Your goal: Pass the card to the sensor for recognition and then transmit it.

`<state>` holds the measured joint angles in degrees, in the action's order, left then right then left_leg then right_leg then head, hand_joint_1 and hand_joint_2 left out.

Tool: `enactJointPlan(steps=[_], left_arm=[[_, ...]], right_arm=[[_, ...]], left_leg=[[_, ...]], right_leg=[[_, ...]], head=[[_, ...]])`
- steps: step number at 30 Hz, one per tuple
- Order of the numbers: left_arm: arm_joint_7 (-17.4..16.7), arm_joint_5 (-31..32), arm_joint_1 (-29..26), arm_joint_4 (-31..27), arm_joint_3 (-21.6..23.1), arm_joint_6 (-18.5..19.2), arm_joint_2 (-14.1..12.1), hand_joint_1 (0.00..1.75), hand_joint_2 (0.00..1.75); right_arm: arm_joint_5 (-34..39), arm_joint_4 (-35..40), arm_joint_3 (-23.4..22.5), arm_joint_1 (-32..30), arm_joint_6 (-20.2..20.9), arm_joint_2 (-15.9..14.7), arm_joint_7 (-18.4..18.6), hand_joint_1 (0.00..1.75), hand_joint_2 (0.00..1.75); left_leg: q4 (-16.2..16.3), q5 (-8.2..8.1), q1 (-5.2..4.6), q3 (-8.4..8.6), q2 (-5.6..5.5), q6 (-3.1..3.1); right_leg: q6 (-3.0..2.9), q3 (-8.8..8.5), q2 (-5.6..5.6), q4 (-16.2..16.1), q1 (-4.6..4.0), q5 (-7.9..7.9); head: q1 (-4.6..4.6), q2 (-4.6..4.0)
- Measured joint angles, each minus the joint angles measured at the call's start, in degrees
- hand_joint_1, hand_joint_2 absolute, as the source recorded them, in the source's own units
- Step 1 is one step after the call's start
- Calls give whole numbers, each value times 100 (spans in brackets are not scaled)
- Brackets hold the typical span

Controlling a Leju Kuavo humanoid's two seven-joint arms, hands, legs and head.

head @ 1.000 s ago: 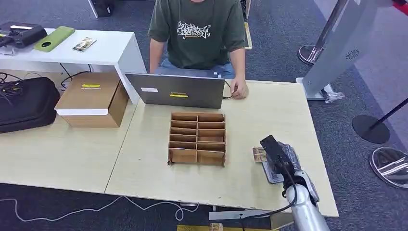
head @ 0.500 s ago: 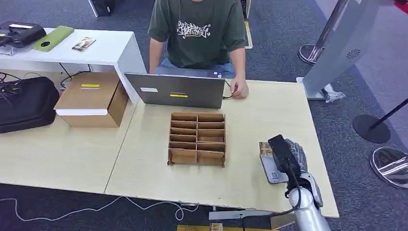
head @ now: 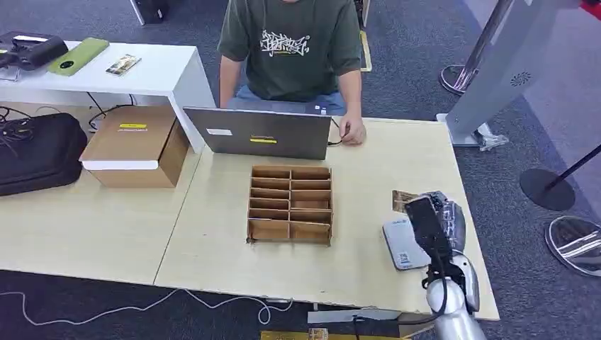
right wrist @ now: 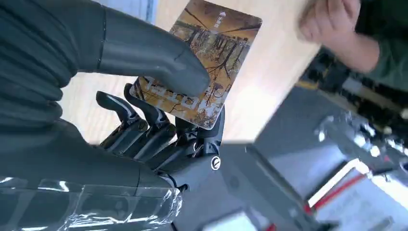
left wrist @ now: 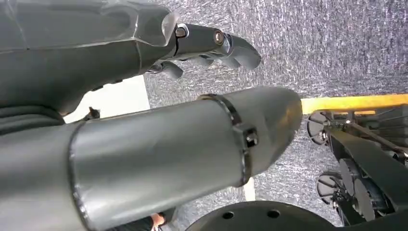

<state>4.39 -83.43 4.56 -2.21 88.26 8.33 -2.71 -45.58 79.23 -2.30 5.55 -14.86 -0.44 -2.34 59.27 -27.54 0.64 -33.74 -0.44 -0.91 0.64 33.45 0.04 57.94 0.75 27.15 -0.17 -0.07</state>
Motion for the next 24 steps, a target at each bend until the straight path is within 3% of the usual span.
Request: enactJointPlan(steps=[2,4,9,15,24], left_arm=[[9,51,7,0,-2,-20,11,0,0],[9,105,30,0,0,-50,20,0,0],[59,230,70,0,-2,-50,26,0,0],[64,345,85,-2,0,-50,24,0,0],[77,512,96,-9,0,-55,17,0,0]], right_arm=[[-987,-7,119,51,-609,31,101,175,175],[-1687,-52,239,172,-957,44,194,175,175],[-2945,-408,527,568,-1453,131,452,175,175],[-3477,-1100,817,1209,-1808,221,615,175,175],[-3770,-2753,1109,2571,-2380,398,857,175,175]], left_leg=[[0,0,0,0,0,0],[0,0,0,1,4,0],[0,2,0,2,5,-1],[0,3,1,0,4,-3],[1,5,0,1,2,-1]], right_leg=[[0,0,1,1,0,0],[0,0,3,1,0,-1],[-1,0,4,3,0,-2],[-2,0,5,7,0,-3],[-3,1,3,7,0,-4]], head=[[-2,0],[-2,0],[-2,0],[-2,0],[-2,0]])
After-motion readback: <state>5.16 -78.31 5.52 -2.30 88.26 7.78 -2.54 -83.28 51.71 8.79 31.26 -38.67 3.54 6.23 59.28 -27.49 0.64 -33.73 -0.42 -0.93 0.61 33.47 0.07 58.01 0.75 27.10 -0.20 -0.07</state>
